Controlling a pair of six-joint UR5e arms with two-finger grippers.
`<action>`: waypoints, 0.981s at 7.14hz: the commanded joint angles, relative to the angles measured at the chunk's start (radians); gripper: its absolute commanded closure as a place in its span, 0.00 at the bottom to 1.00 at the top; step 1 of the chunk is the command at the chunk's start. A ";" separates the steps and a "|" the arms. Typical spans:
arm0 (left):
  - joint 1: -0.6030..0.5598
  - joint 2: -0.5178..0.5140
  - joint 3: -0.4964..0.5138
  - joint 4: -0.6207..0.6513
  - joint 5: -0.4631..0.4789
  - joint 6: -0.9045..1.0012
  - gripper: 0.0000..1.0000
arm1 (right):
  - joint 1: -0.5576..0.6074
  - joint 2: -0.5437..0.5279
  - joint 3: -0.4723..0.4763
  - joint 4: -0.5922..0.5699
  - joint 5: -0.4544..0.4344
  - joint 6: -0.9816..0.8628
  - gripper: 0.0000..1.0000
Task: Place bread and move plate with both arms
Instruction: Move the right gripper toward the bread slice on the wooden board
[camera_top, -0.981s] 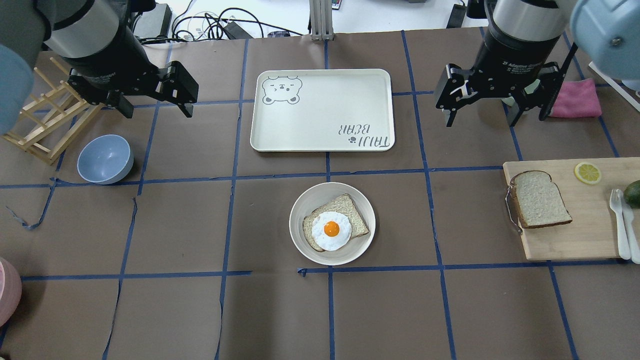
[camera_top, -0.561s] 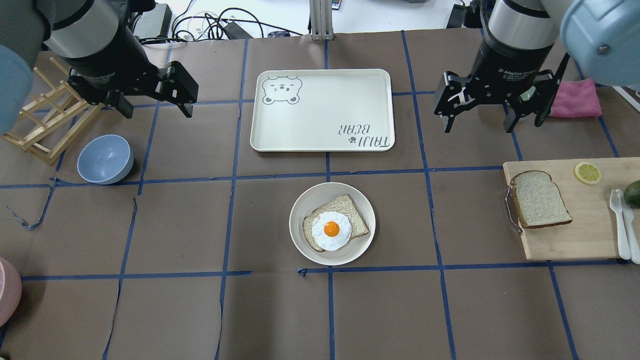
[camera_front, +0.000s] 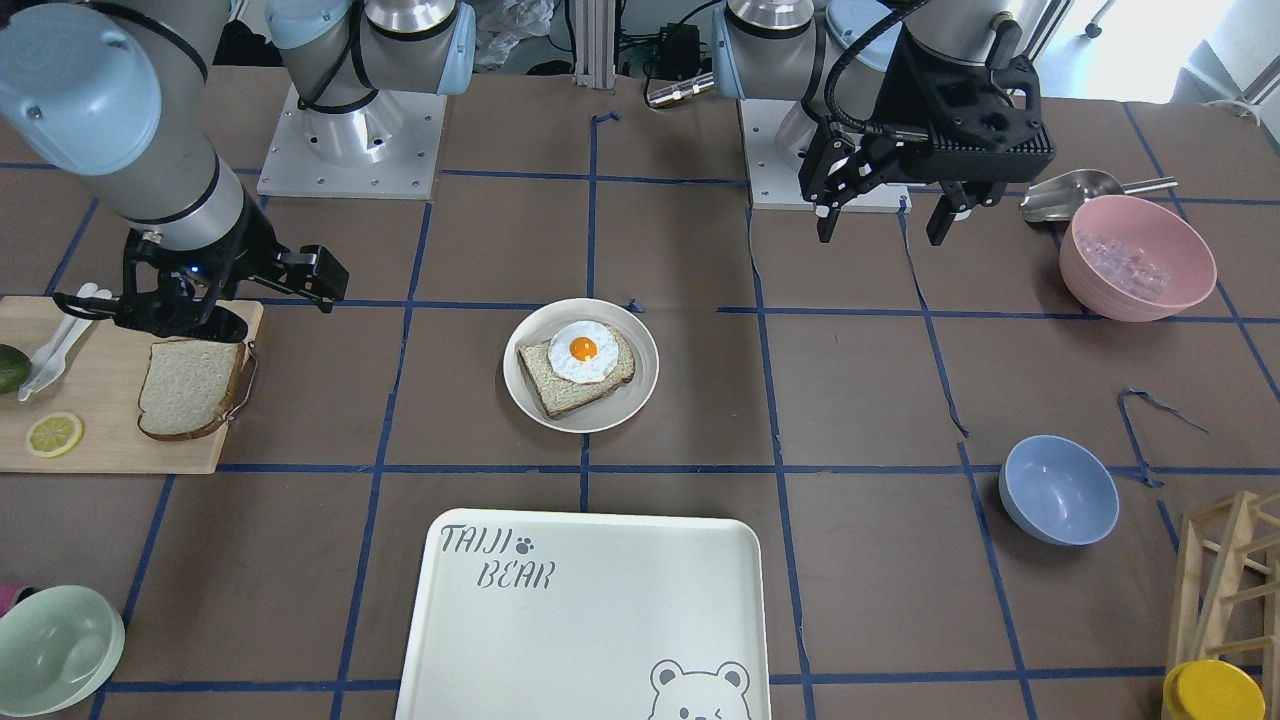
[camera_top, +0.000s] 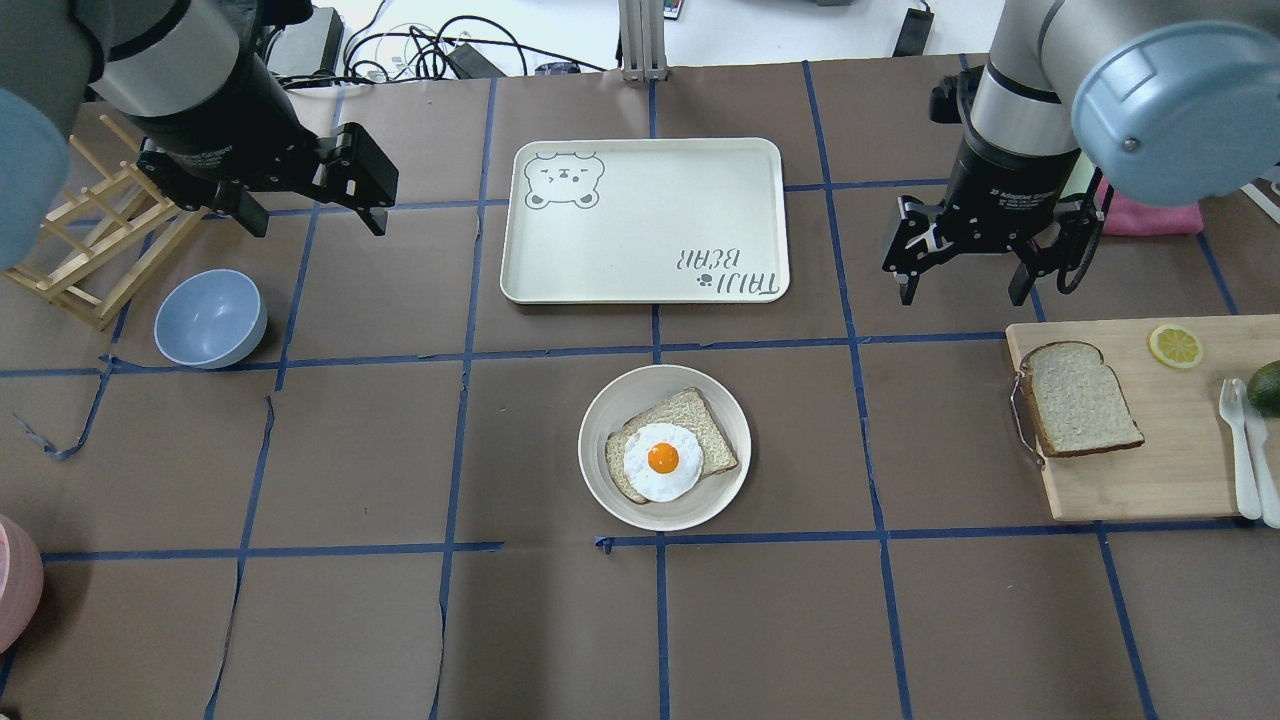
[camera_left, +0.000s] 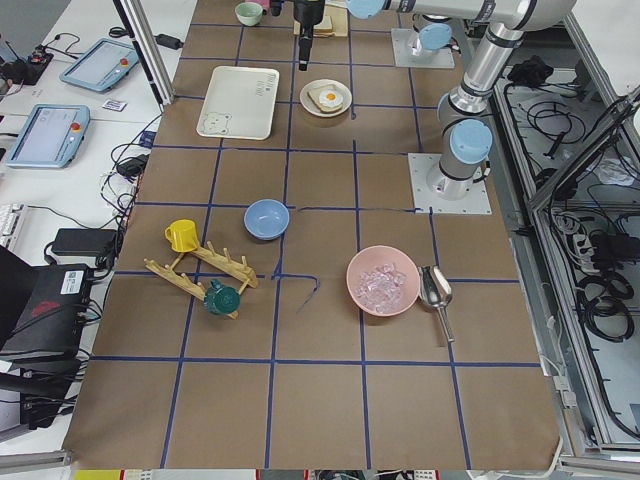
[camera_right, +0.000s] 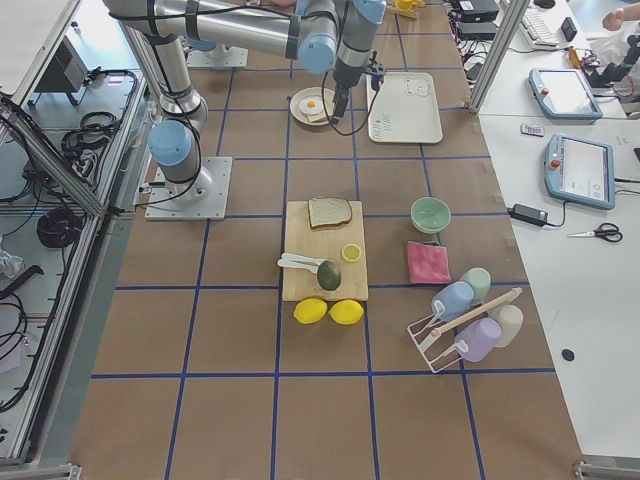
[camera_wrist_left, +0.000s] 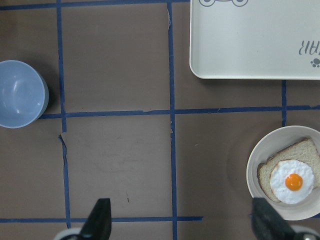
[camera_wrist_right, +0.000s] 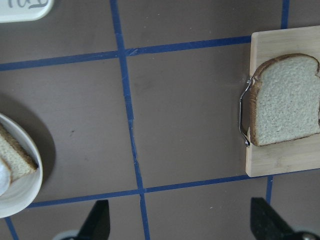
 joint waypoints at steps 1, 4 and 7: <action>0.001 0.003 0.000 0.000 0.000 -0.002 0.00 | -0.082 0.009 0.168 -0.247 -0.036 -0.059 0.01; 0.001 0.001 0.000 0.000 0.000 -0.002 0.00 | -0.099 0.091 0.273 -0.489 -0.149 -0.062 0.19; 0.001 0.001 0.000 0.000 0.000 0.000 0.00 | -0.160 0.171 0.273 -0.520 -0.142 -0.073 0.38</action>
